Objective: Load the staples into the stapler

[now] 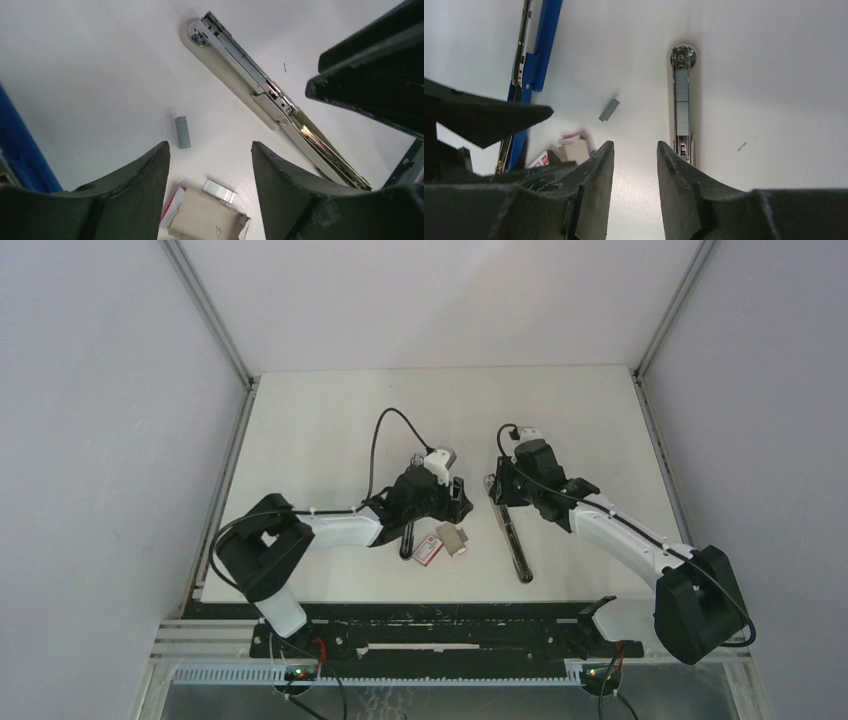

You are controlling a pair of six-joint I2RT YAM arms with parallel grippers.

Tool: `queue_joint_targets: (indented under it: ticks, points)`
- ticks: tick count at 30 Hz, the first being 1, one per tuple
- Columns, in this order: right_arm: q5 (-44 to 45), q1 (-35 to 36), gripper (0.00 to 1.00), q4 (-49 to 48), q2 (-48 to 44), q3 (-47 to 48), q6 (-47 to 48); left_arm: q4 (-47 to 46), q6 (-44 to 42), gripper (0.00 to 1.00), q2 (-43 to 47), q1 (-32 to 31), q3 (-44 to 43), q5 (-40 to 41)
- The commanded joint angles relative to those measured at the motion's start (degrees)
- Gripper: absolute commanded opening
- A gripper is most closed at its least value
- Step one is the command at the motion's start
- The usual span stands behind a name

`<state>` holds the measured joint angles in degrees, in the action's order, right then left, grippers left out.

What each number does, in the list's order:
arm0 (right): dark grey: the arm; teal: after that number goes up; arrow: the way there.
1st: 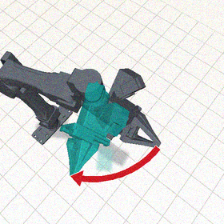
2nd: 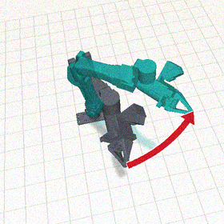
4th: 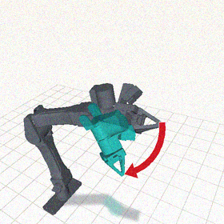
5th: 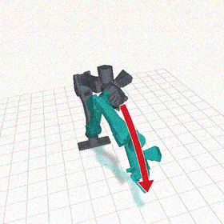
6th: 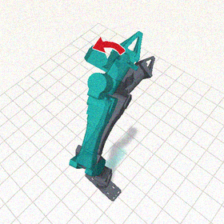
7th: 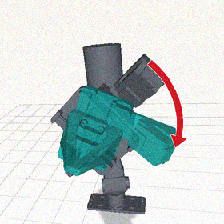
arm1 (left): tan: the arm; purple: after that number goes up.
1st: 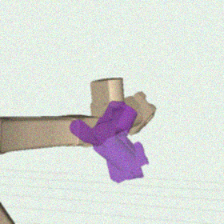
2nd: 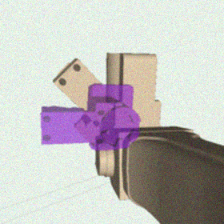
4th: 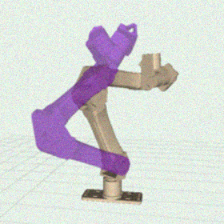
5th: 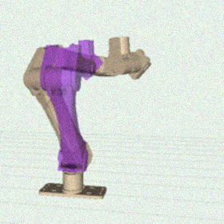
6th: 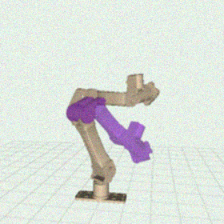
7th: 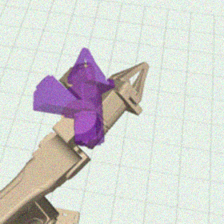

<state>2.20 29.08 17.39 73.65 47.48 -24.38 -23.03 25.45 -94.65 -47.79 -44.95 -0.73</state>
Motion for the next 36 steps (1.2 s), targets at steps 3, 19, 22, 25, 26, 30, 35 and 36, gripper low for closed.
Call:
queue_joint_targets:
  ticks: [3,19,22,25,26,30,35,36]
  points:
    - [-3.4,-2.2,0.37,-2.6,-2.5,-2.0,-0.2,3.8,-4.0,0.57,-6.1,-1.4,-7.7,0.3]
    - [-6.9,-4.9,0.37,-4.3,-3.8,-4.3,0.0,10.3,-7.6,0.36,-12.6,-2.5,-13.7,5.5]
    - [-7.3,-5.3,0.37,-4.5,-3.9,-4.5,0.0,10.8,-8.1,0.31,-13.2,-2.9,-14.2,5.8]
    - [-7.7,-5.7,0.37,-4.6,-4.0,-4.8,0.0,11.3,-8.7,0.23,-13.5,-3.3,-14.5,6.6]
    - [-7.8,-5.7,0.37,-4.7,-4.1,-4.9,0.0,11.7,-9.0,0.21,-13.7,-3.5,-14.6,7.2]
    - [-8.2,-6.0,0.37,-5.0,-4.3,-5.3,0.0,13.6,-11.3,0.16,-13.6,-4.7,-15.5,11.4]
    - [-8.7,-6.6,0.37,-5.1,-5.0,-5.7,0.3,14.8,-13.7,0.10,-10.6,-6.4,-14.5,18.9]
    - [-8.9,-6.9,0.37,-5.1,-5.1,-5.9,0.4,14.8,-14.1,0.10,-9.8,-6.6,-14.0,20.0]
